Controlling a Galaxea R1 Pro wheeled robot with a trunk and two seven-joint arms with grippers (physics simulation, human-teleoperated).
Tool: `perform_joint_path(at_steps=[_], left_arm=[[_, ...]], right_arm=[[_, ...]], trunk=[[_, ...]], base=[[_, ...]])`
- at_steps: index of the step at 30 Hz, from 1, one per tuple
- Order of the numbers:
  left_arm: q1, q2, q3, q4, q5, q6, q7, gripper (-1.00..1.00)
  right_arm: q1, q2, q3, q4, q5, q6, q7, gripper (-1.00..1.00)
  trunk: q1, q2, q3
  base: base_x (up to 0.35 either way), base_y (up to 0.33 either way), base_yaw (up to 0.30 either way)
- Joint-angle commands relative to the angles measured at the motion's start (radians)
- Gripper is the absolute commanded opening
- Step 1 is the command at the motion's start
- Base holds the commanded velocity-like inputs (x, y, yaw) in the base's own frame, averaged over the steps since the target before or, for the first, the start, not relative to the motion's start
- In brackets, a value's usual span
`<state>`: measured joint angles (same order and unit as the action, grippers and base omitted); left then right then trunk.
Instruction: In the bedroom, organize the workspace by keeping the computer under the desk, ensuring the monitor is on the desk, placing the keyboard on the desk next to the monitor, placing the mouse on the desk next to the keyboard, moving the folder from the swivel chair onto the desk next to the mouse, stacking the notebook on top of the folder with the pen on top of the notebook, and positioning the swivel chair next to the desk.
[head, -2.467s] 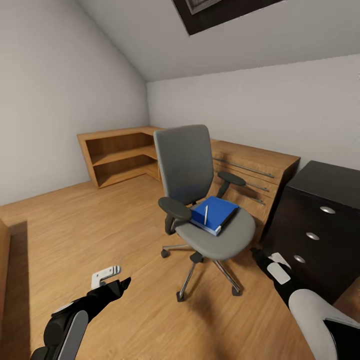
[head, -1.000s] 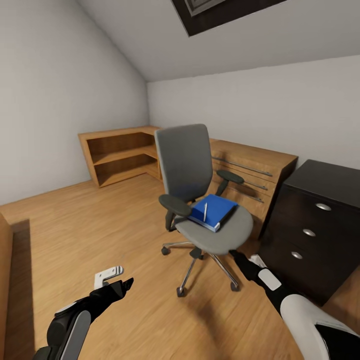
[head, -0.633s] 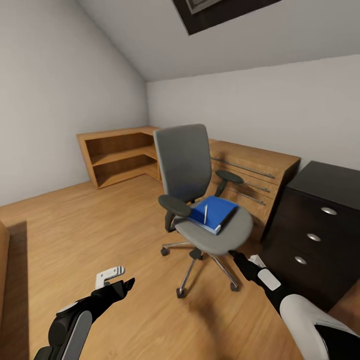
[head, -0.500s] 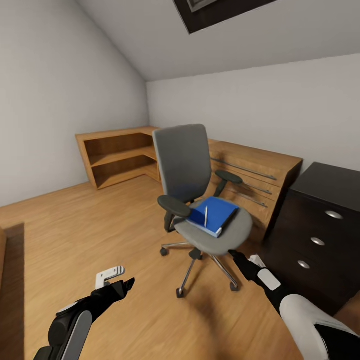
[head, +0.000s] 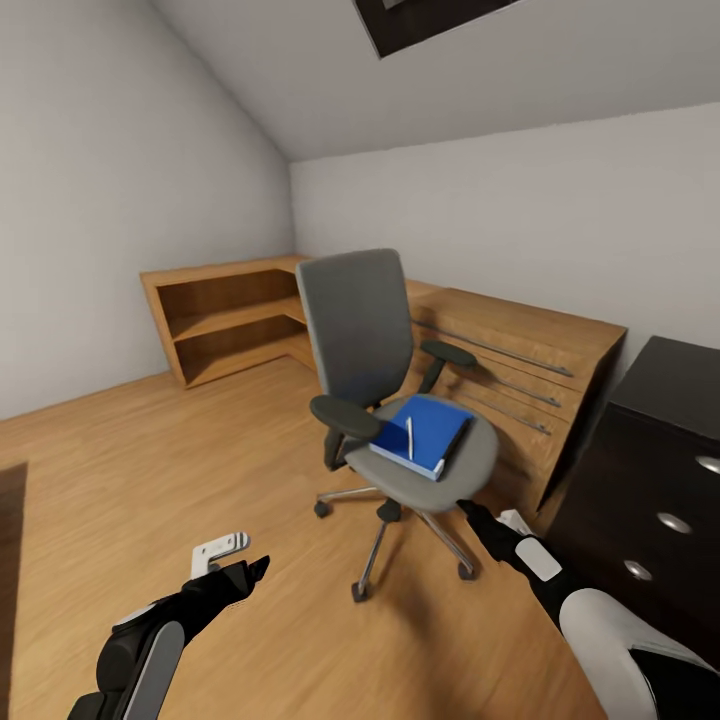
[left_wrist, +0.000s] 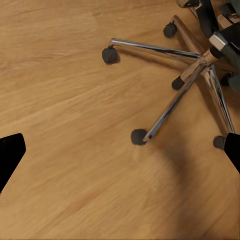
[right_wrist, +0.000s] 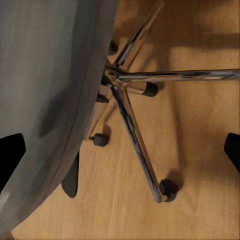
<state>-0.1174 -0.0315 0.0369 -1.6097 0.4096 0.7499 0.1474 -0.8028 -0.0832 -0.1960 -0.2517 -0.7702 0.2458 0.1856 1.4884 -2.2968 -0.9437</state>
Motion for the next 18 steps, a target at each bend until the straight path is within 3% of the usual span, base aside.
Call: perform_joint_path(at_steps=[1, 5, 9, 14, 18], left_arm=[[-0.001, -0.001, 0.001, -0.001, 0.011, 0.005, 0.008, 1.00], [-0.001, -0.001, 0.001, -0.001, 0.011, 0.005, 0.008, 1.00], [-0.001, -0.001, 0.001, -0.001, 0.011, 0.005, 0.008, 1.00], [-0.001, -0.001, 0.001, -0.001, 0.011, 0.005, 0.008, 1.00], [-0.001, -0.001, 0.001, -0.001, 0.011, 0.006, 0.008, 1.00]], right_arm=[[-0.001, 0.000, -0.007, 0.000, 0.000, 0.006, 0.003, 1.00], [0.000, 0.000, -0.006, 0.000, 0.000, 0.005, 0.003, 1.00], [-0.001, 0.000, -0.008, 0.000, 0.001, 0.004, 0.004, 1.00], [-0.001, 0.000, -0.008, -0.001, 0.000, 0.004, 0.004, 1.00], [-0.001, 0.000, -0.008, -0.001, 0.001, 0.004, 0.003, 1.00]], trunk=[[0.000, 0.000, -0.001], [0.000, 0.000, -0.001], [0.000, 0.000, -0.001], [0.000, 0.000, -0.001], [0.000, 0.000, -0.001]], base=[[0.301, 0.000, 0.000], [0.281, 0.000, 0.000], [0.088, 0.000, 0.000], [-0.001, 0.000, 0.000], [-0.178, 0.000, 0.000]])
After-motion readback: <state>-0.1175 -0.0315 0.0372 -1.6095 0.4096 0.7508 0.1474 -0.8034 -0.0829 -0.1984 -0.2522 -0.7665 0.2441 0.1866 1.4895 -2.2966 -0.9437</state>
